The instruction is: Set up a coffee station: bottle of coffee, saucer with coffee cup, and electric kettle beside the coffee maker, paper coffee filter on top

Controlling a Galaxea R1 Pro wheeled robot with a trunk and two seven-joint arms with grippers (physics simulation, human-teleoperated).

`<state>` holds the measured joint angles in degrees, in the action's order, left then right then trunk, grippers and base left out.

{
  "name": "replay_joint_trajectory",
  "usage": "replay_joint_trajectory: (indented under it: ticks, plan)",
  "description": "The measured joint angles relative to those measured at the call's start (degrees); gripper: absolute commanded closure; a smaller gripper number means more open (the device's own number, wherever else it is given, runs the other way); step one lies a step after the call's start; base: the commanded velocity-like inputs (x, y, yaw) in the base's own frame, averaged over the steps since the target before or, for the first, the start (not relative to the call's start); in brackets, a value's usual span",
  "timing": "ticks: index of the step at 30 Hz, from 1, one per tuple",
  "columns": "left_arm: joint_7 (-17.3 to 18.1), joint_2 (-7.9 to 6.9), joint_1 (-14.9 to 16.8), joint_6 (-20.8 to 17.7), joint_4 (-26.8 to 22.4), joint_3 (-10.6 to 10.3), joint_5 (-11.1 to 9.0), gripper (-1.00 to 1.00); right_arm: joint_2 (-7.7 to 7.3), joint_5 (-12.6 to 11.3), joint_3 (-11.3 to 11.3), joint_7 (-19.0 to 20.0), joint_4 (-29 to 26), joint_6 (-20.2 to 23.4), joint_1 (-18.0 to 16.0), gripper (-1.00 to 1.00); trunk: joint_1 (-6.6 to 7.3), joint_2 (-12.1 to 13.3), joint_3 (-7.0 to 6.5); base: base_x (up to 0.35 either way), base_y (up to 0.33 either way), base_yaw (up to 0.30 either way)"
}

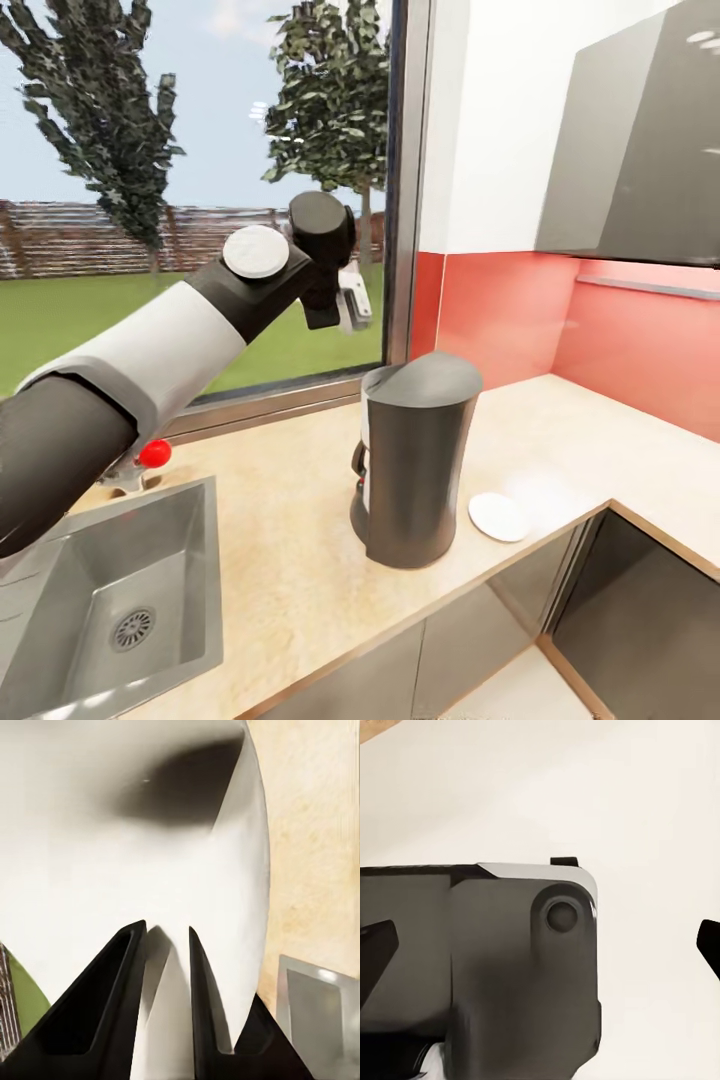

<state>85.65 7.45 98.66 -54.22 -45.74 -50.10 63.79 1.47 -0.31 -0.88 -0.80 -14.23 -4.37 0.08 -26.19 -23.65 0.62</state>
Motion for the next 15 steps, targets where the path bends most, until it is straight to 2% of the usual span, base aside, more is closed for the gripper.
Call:
replay_joint_trajectory:
  ticks: [4, 6, 15]
  plan:
    - [0.01, 0.02, -0.07, 0.17, 0.0, 0.01, -0.02, 1.0, 0.0, 0.0, 0.0, 0.0, -0.04, 0.0, 0.0, -1.0, 0.0, 0.0, 0.0, 0.0, 0.0, -0.276]
    - [0.0, 0.03, -0.09, 0.24, 0.0, 0.0, -0.09, 1.0, 0.0, -0.02, -0.01, 0.0, -0.05, 0.01, 0.0, -1.0, 0.0, 0.0, 0.0, 0.0, 0.0, -0.139]
    - [0.01, -0.06, -1.41, 0.34, -0.2, -0.1, 0.22, 1.0, 0.0, -0.08, -0.01, 0.0, -0.13, 0.01, 0.0, -1.0, 0.0, 0.02, 0.12, 0.0, 0.0, -0.023]
